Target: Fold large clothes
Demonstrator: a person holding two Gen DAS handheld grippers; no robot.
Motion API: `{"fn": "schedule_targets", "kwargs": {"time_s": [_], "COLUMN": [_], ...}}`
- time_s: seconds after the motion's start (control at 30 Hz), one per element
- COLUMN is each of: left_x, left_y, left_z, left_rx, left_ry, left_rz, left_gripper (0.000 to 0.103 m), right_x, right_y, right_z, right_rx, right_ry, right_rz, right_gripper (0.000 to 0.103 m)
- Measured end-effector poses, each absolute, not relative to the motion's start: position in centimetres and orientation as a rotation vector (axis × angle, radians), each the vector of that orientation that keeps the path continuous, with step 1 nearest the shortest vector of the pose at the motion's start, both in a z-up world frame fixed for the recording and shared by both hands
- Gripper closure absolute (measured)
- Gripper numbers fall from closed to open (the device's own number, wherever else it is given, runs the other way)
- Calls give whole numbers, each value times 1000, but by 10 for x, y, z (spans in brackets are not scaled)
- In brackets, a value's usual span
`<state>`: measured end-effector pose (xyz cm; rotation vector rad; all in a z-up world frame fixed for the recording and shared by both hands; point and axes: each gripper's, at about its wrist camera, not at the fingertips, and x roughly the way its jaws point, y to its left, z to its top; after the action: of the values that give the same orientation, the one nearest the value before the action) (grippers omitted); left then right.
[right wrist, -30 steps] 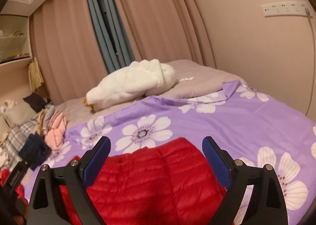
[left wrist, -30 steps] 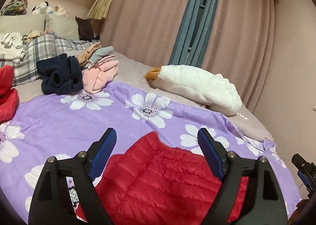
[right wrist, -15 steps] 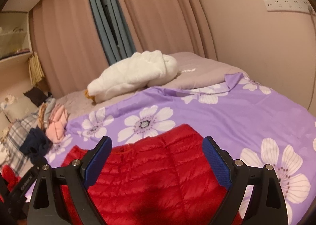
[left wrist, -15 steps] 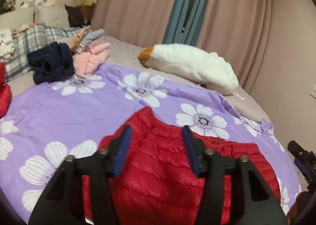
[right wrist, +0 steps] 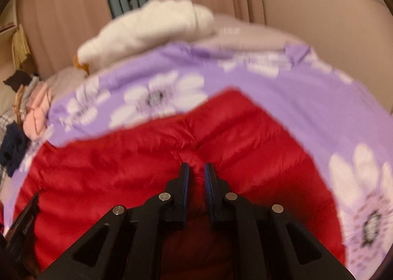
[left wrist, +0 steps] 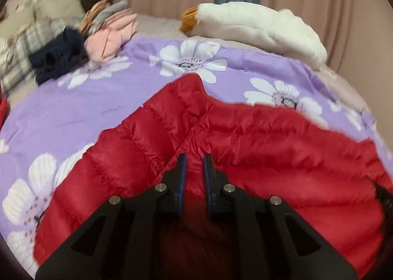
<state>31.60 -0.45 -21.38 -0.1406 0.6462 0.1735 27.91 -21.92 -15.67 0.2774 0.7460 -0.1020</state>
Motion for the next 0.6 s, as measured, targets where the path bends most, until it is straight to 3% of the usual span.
{"fn": "schedule_targets", "kwargs": {"time_s": [0.2,0.6], "left_x": [326,333], "left_y": [-7,-14], "left_z": [-222,-227], "left_rx": [-92,-52], "left_ry": [655,671], "left_rz": [187,228], "left_gripper": [90,89], "right_x": [284,284], "right_y": [-202,-207], "right_z": [-175,-178], "right_rx": [154,195], "right_ry": [732,717], "right_rz": [-184,-166], "right_gripper": [94,94]}}
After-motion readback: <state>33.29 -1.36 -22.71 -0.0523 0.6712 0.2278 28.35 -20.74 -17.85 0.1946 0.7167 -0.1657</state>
